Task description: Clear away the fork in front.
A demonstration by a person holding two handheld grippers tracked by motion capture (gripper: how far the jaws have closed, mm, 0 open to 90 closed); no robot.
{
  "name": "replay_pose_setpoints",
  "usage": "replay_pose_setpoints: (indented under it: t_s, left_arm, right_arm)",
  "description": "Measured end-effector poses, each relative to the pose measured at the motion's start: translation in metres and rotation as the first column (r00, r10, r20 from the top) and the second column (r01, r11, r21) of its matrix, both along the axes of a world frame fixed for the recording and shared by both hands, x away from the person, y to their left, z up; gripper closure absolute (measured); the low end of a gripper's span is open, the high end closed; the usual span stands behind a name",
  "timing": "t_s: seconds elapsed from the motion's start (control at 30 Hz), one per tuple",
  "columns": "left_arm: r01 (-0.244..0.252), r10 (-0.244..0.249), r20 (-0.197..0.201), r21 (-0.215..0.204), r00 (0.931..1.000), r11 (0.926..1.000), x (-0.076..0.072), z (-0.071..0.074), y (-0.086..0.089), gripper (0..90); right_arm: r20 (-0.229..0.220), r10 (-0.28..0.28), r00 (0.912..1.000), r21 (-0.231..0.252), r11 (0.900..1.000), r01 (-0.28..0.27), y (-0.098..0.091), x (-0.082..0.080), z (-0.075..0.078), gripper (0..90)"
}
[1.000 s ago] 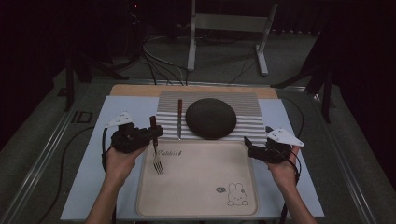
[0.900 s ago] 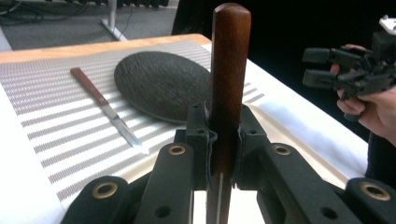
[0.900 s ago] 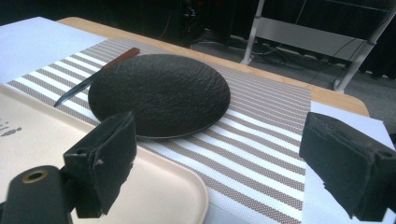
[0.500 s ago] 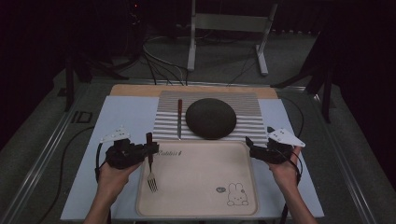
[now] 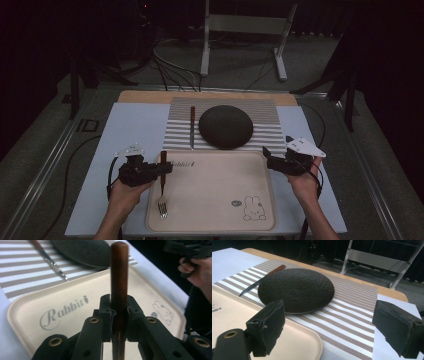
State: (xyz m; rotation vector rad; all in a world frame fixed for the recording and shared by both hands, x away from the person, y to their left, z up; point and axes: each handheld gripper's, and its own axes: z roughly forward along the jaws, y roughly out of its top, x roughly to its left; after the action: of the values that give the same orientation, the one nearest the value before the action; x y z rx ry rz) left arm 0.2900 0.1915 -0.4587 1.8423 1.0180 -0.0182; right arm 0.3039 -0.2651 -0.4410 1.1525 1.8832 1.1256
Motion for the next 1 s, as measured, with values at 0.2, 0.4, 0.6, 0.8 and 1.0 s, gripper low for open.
replay_pose_setpoints:
  t_s: [0.2,0.4,0.6,0.8,1.0]
  left_arm:
    - [-0.047,0.052,-0.071,0.066,0.9961,0.9967,0.013,-0.024,0.002,74.7]
    - [-0.079,0.094,-0.104,0.139,0.9902,0.9871,0.012,-0.036,0.006,71.3]
    - [-0.118,0.139,-0.098,0.191,0.9855,0.9744,0.013,-0.038,0.008,66.9]
    - [-0.207,0.227,-0.068,0.227,0.9714,0.9516,0.013,-0.033,0.012,47.6]
    - [-0.285,0.281,0.047,0.171,0.9586,0.9431,0.009,-0.015,0.018,25.4]
  right_arm:
    - [-0.001,-0.002,1.0000,0.000,1.0000,0.002,-0.002,-0.001,0.000,10.8]
    - [-0.001,-0.002,1.0000,-0.001,1.0000,0.002,-0.003,-0.003,-0.001,10.9]
    - [-0.003,-0.002,1.0000,-0.005,1.0000,0.002,-0.004,-0.005,-0.001,10.8]
    - [-0.006,-0.003,1.0000,-0.004,1.0000,0.003,-0.005,-0.007,-0.001,10.8]
    - [-0.008,0.003,1.0000,-0.006,1.0000,-0.003,-0.005,-0.010,-0.002,10.9]
